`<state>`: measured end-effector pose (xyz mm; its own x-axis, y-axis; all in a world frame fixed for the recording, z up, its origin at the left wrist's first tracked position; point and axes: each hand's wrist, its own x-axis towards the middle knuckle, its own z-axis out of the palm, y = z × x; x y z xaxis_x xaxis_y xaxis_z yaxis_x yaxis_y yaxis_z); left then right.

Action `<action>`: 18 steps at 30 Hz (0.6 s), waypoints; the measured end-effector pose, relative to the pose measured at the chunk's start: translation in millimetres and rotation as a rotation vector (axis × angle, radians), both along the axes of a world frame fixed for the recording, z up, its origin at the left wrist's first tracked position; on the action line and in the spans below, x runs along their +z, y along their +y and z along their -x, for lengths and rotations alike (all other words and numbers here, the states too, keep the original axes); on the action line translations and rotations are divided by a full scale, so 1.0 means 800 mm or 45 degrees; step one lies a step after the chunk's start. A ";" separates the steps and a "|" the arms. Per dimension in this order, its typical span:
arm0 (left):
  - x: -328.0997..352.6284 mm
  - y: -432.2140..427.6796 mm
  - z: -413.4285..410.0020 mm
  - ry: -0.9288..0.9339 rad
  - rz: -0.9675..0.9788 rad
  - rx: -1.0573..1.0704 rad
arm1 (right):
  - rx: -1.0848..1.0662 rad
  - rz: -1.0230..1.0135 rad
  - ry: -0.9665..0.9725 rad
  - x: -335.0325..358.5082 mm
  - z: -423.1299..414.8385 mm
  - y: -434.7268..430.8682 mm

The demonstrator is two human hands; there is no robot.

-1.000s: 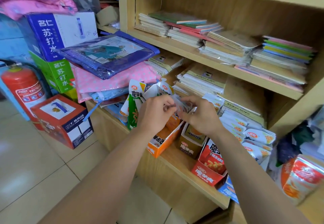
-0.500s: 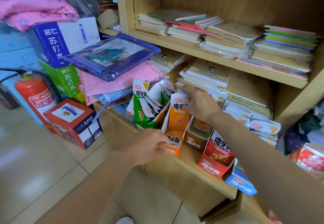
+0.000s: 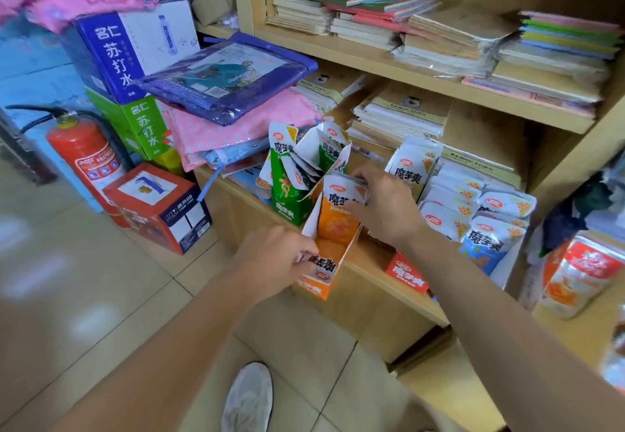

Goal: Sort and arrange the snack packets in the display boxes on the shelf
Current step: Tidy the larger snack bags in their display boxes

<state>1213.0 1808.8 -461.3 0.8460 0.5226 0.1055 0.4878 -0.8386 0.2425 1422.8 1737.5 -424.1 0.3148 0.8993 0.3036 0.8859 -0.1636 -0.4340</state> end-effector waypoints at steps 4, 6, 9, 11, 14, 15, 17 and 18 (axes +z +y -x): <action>-0.002 0.005 -0.022 0.107 0.037 -0.099 | 0.038 -0.089 0.042 -0.004 0.001 -0.011; -0.006 0.008 -0.032 0.163 0.047 -0.133 | 0.064 -0.113 0.055 -0.003 0.001 -0.013; -0.018 0.009 -0.040 0.190 -0.039 -0.140 | 0.098 -0.116 0.040 -0.005 0.006 -0.019; -0.025 0.008 -0.042 0.189 -0.105 -0.114 | 0.098 -0.121 0.021 -0.007 0.007 -0.025; -0.032 0.006 -0.041 0.206 -0.209 -0.066 | 0.092 -0.158 0.013 -0.010 0.009 -0.033; -0.035 0.005 -0.040 0.213 -0.215 -0.046 | 0.093 -0.158 0.014 -0.011 0.010 -0.036; -0.041 0.004 -0.038 0.240 -0.203 -0.012 | 0.111 -0.159 0.024 -0.013 0.015 -0.042; -0.046 0.004 -0.036 0.264 -0.202 -0.006 | 0.123 -0.163 0.040 -0.014 0.018 -0.045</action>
<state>1241.8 1811.9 -498.1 0.8605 0.5093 0.0096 0.5093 -0.8606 0.0029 1408.2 1701.6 -435.2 0.2395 0.8806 0.4088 0.8807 -0.0198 -0.4733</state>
